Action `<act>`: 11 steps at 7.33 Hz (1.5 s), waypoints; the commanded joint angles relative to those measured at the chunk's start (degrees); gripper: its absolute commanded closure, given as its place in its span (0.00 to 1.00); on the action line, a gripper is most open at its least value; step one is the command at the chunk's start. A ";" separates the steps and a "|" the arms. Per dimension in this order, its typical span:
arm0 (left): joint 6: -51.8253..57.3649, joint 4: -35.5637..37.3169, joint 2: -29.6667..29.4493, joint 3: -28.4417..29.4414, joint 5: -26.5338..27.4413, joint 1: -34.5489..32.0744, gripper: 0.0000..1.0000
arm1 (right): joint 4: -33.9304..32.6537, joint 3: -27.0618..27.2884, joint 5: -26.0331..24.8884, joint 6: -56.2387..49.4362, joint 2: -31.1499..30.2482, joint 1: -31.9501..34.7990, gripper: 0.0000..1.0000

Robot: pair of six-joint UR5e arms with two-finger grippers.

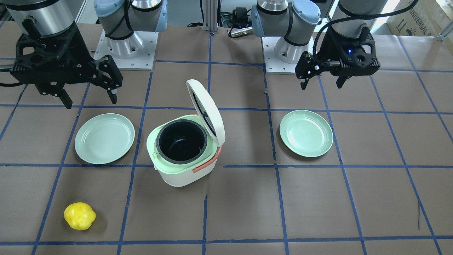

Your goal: Press rice cooker button

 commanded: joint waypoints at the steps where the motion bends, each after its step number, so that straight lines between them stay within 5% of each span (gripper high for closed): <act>1: 0.00 0.01 0.08 0.00 0.00 0.00 0.00 | 0.94 0.92 0.03 -0.01 -0.21 0.00 0.00; 7: 0.00 0.01 0.00 0.00 0.00 0.00 0.00 | 8.31 6.81 0.73 -0.54 -2.93 -0.17 0.00; 11: 0.00 0.01 0.00 0.00 0.00 0.00 0.00 | 8.34 5.41 0.47 -0.54 -2.68 -0.61 0.00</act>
